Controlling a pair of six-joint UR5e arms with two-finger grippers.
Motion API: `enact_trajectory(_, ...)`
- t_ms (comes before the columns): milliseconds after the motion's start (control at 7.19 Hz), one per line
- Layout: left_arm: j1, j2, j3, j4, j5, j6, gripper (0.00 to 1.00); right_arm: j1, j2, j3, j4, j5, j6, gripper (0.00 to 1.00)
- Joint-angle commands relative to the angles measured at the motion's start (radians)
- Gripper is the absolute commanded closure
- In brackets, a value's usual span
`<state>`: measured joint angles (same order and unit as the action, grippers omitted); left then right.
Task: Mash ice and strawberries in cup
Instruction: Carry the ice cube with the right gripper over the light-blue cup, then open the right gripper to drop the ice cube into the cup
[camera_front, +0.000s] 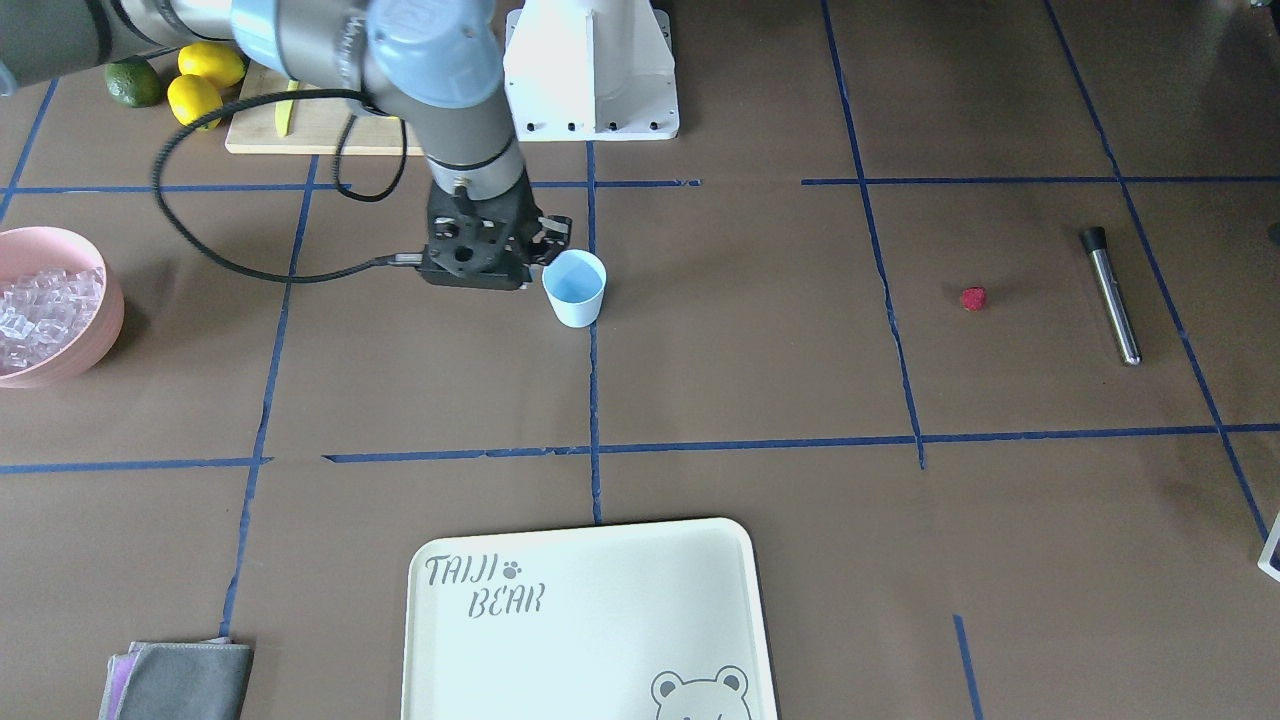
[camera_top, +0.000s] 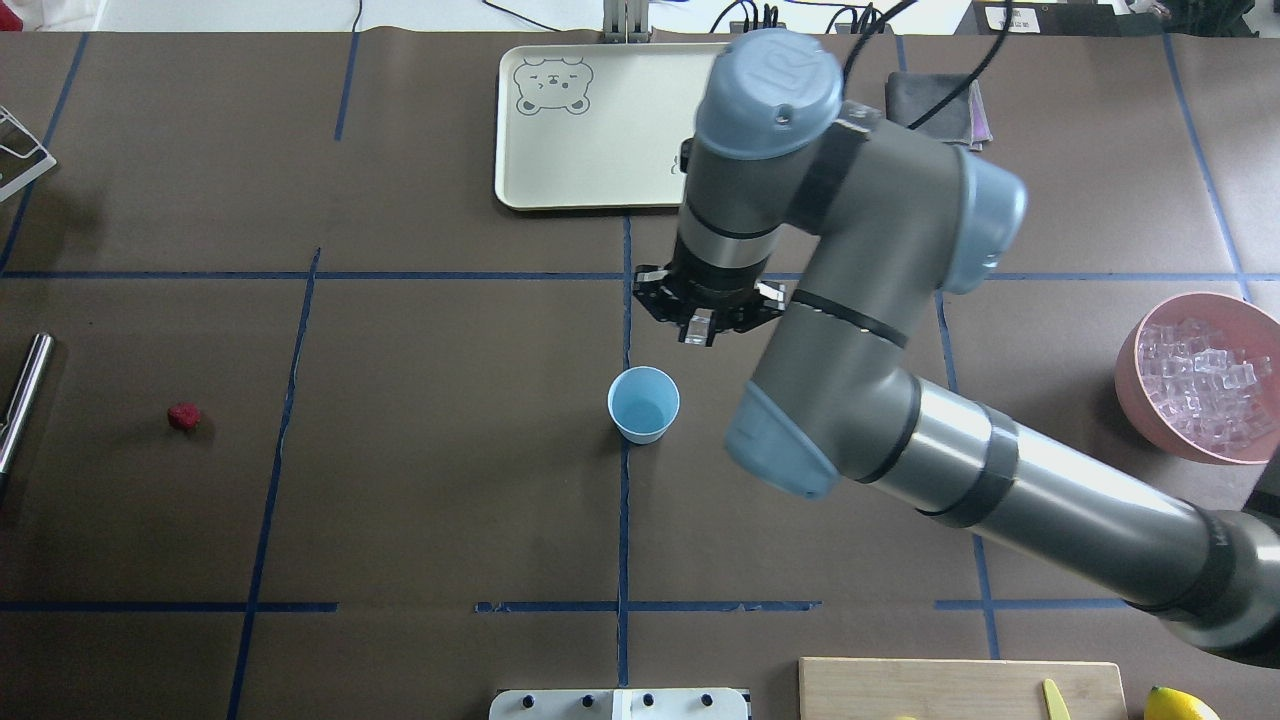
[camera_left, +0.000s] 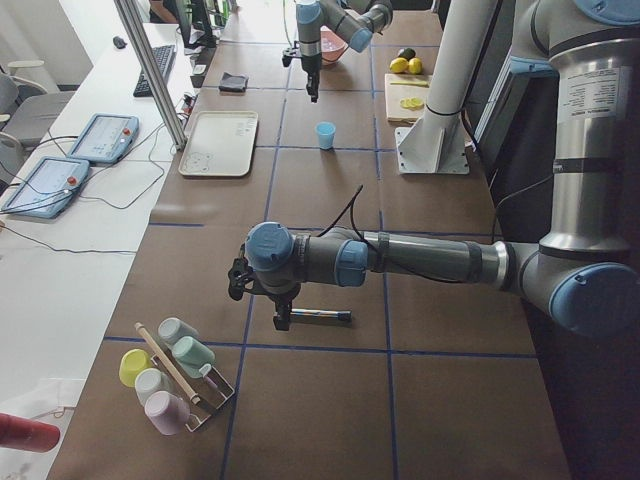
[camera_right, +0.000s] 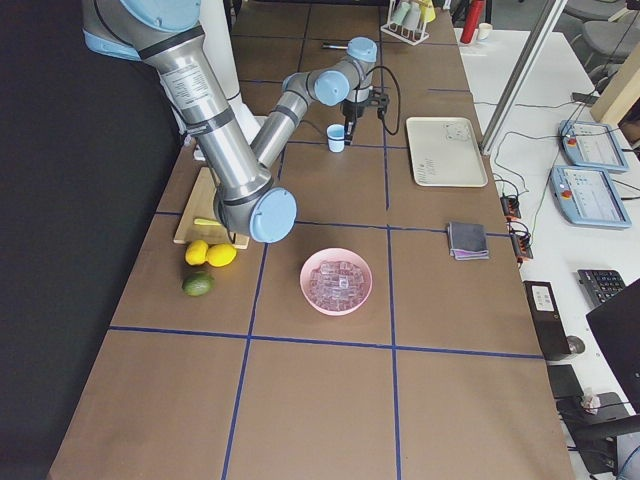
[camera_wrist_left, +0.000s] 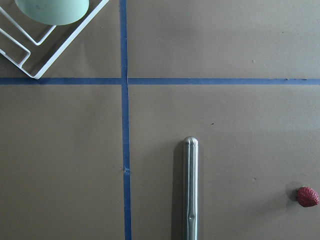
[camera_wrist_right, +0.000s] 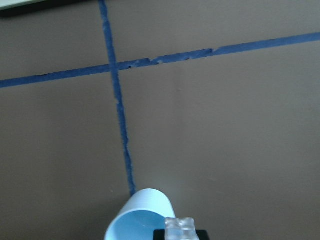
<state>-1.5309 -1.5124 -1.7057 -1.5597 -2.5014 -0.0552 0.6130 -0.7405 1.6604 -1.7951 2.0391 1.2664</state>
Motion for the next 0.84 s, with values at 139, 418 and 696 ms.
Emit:
enact_trajectory(139,0.0,0.0,0.003,0.001,-0.002,0.0,0.0,-0.056,0.049,-0.102,0.056,-0.046,0.053,0.99)
enact_trajectory(418,0.0,0.0,0.003,0.001,-0.001,0.0,0.0,-0.064,0.044,-0.094,0.025,-0.028,0.054,0.98)
enact_trajectory(696,0.0,0.0,0.003,0.001,-0.001,0.0,0.0,-0.064,0.049,-0.082,-0.013,0.035,0.054,0.97)
